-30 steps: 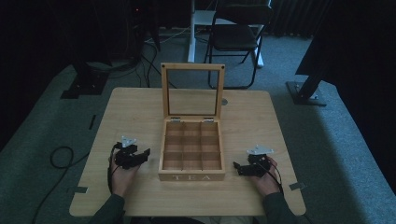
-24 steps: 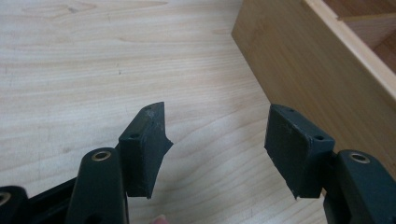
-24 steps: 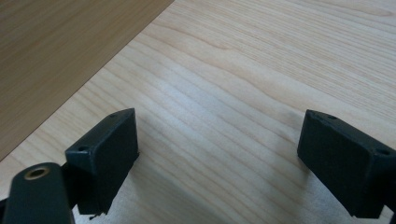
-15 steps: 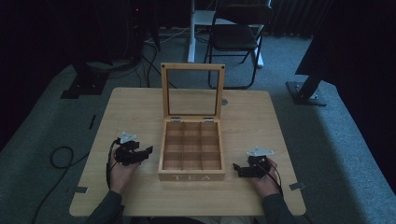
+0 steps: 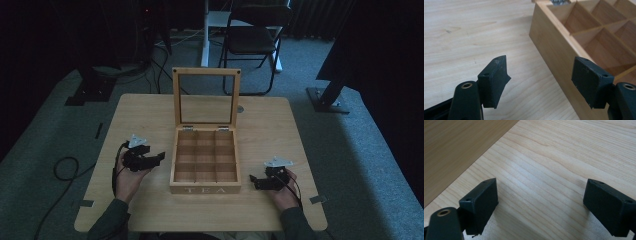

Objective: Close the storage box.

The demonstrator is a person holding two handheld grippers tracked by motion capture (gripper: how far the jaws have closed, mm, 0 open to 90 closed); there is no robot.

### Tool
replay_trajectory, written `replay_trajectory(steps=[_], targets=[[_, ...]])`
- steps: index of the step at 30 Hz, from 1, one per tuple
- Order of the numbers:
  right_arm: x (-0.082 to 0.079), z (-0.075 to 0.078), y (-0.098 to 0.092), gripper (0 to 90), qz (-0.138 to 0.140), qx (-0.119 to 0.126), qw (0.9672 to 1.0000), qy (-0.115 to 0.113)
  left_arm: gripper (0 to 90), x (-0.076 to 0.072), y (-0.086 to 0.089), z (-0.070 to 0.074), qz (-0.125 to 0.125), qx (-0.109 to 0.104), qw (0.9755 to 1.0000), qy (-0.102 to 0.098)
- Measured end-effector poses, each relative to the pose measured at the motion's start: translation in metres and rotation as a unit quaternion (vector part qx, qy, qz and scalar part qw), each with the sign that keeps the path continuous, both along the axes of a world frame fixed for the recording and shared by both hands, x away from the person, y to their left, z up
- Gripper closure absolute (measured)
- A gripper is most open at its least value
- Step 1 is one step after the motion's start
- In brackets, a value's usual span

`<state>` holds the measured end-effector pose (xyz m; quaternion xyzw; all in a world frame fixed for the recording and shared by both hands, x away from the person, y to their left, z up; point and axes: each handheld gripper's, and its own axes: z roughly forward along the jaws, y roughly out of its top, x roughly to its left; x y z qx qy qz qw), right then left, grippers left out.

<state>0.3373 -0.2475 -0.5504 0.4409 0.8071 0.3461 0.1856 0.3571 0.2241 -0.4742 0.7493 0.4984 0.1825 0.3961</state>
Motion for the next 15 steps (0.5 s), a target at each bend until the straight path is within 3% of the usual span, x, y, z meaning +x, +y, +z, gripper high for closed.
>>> replay_trajectory(steps=[10,14,15], targets=[[0.001,0.0,0.0,12.1,0.0,0.0,1.0,0.0,29.7,0.011,0.002,0.033,-0.004,-0.036,0.999,-0.025],[0.001,0.0,0.0,12.1,-0.001,0.0,1.0,0.0,29.6,0.014,0.002,0.039,-0.003,-0.038,0.9987,-0.032],[0.001,0.0,0.001,12.1,-0.005,0.001,1.0,0.0,29.5,0.021,0.004,0.047,-0.003,-0.045,0.9984,-0.035]])
